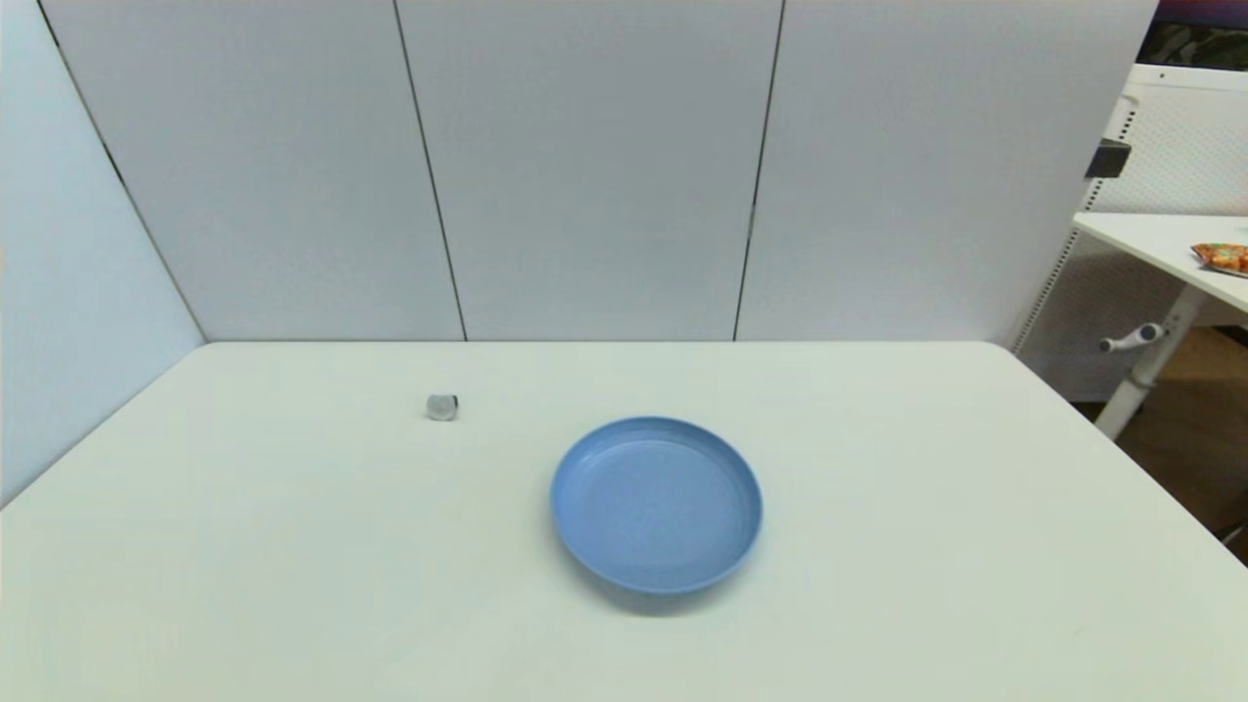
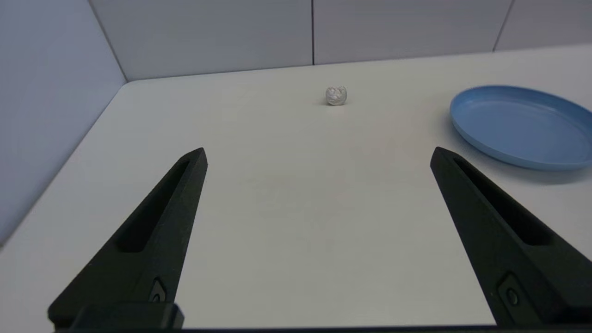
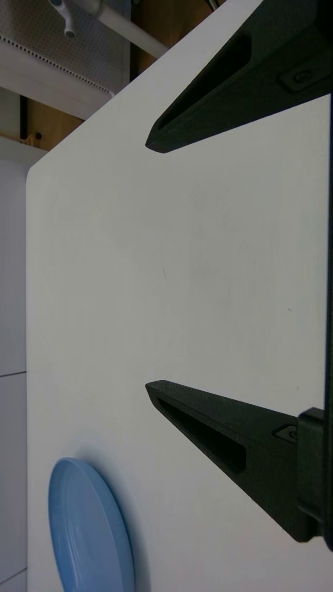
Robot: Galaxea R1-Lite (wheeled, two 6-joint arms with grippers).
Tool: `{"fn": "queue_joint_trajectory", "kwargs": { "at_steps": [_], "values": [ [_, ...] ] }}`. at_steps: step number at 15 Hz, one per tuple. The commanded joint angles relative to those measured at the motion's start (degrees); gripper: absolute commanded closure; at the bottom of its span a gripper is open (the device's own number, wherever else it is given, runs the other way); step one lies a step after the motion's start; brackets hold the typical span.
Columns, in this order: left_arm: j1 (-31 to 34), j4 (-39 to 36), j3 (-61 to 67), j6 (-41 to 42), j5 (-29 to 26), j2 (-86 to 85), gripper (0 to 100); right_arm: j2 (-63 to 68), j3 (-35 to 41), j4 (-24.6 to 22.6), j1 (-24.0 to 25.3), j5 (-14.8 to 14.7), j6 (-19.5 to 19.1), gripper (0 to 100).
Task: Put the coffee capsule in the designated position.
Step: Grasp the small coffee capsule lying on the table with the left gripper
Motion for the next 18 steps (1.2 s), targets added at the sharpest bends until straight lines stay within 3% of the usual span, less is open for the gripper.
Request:
{"fn": "queue_joint_trajectory", "kwargs": {
  "at_steps": [1,3,6,18],
  "values": [
    [-5.2,3.1,-16.5,9.3,-2.6,28.2,0,0.1,0.4,-0.1,0.0,0.0,0.0,0],
    [-9.0,2.0,-19.5,9.8,-2.7,37.6,0,0.1,0.4,-0.1,0.0,0.0,0.0,0],
    [-12.5,-5.9,-22.5,9.6,-2.7,53.6,0,0.1,0.4,-0.1,0.0,0.0,0.0,0],
    [-13.3,-27.1,-25.6,6.7,-2.4,87.3,0,0.1,0.4,-0.1,0.0,0.0,0.0,0]
  ]
}}
